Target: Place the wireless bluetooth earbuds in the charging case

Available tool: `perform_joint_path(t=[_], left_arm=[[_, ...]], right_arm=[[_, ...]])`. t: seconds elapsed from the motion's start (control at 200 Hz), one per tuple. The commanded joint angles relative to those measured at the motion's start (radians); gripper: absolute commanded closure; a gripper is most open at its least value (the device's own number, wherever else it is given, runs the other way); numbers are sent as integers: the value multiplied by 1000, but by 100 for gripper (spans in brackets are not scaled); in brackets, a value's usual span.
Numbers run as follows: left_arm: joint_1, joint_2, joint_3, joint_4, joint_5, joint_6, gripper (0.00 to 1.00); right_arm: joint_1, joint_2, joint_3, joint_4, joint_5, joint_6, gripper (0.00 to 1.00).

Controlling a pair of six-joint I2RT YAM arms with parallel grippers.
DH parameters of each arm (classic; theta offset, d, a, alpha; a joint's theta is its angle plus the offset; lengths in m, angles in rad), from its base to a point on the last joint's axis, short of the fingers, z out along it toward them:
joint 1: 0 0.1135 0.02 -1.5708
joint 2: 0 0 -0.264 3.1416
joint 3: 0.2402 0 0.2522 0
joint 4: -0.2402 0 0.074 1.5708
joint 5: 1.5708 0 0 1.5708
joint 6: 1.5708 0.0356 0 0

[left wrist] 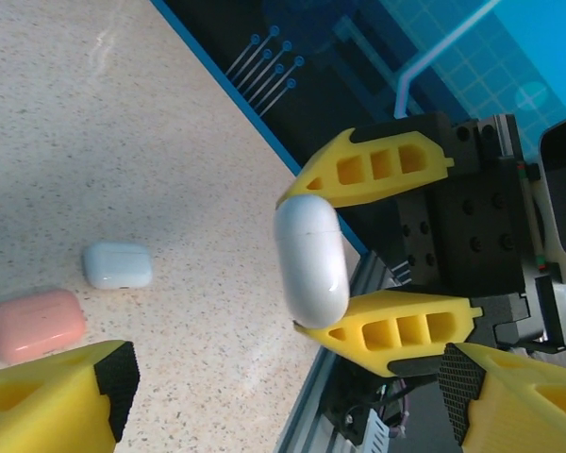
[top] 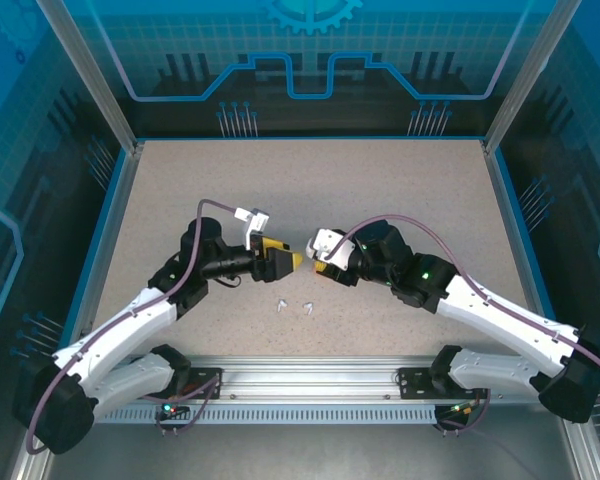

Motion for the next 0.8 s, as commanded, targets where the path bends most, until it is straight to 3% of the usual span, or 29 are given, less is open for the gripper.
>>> perform_joint_path(t=[0.0, 0.38, 0.795], left_arm=[[-19, 25, 51, 39, 44, -7, 17], [-71, 125, 96, 48, 43, 8, 37], [-92, 161, 119, 34, 44, 24, 68]], right_arm=[[19, 4, 48, 6, 17, -29, 52], [57, 18, 62, 3, 38, -42, 52], [60, 32, 71, 0, 55, -34, 51]])
